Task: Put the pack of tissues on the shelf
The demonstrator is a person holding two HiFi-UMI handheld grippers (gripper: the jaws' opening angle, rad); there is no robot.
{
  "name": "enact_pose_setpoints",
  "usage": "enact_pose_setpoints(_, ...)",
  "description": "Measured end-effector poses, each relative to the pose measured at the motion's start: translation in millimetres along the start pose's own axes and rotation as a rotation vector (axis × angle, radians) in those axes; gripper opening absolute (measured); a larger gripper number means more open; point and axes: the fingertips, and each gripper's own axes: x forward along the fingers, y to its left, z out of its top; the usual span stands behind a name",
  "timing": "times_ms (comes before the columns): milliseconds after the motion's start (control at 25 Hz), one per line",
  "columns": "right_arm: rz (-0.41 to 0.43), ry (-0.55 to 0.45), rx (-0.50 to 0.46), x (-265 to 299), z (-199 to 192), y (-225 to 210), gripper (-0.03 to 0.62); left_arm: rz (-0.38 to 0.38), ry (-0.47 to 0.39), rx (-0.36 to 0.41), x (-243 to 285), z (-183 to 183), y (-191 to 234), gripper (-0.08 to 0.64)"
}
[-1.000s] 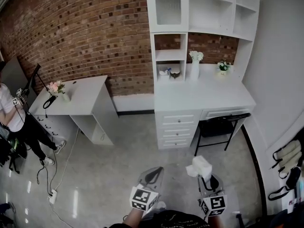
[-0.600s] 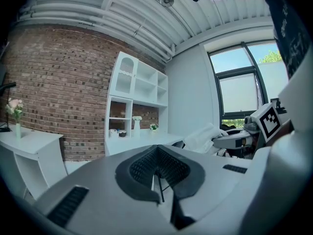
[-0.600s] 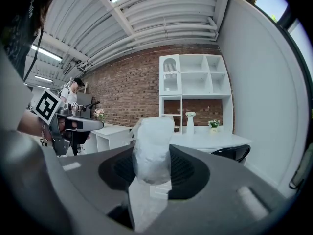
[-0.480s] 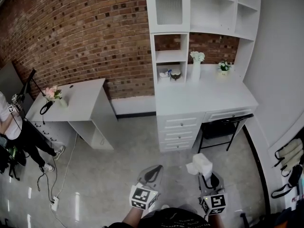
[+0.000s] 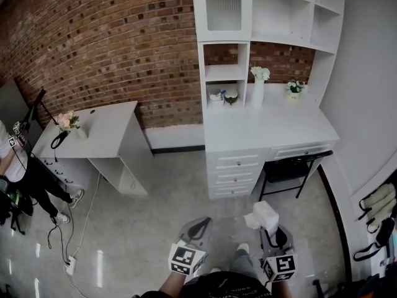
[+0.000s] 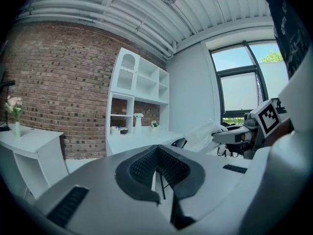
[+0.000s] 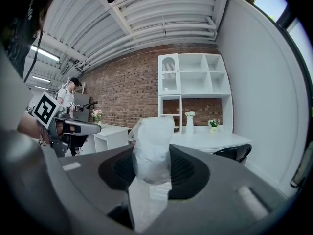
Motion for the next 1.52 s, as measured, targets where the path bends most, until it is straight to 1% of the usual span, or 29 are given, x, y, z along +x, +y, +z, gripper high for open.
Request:
enact_pose_setpoints(240,0.049,-0.016,0.013,19,4,-1,0.149,0.036,0.004,-0.018,7,-2,12,0.011)
enact_pose_setpoints(520,0.077,0.0,0.008,43,3,-20,0.149,0.07,0.016,-0.033,29,-1,20,0.011)
enact_pose_setpoints(720,0.104,0.005,0.034,66,6,-40,0.149,0.09,-0.027,-0.015,54,12,25,0.011)
enact_pose_setpoints(880,0.12,0.004,0.026,85,12,-56,0.149,0.106,0.024,-0.031,71,9,29,0.011)
enact_pose_setpoints(1080,0.146,0.014,0.022,109,14,-78,0.149,0.129,-0.012,-0.022,101,20,35,0.011)
enact_pose_setpoints(1360,0.194,0.014,-0.01,139,24,-109,0.149,0.147,-0.01,-0.013,147,34,34,0.011)
enact_pose_setpoints(1520,0.204,0.007,-0.012,152,26,-131,0.149,0.154,-0.013,-0.014,172,38,30,0.011)
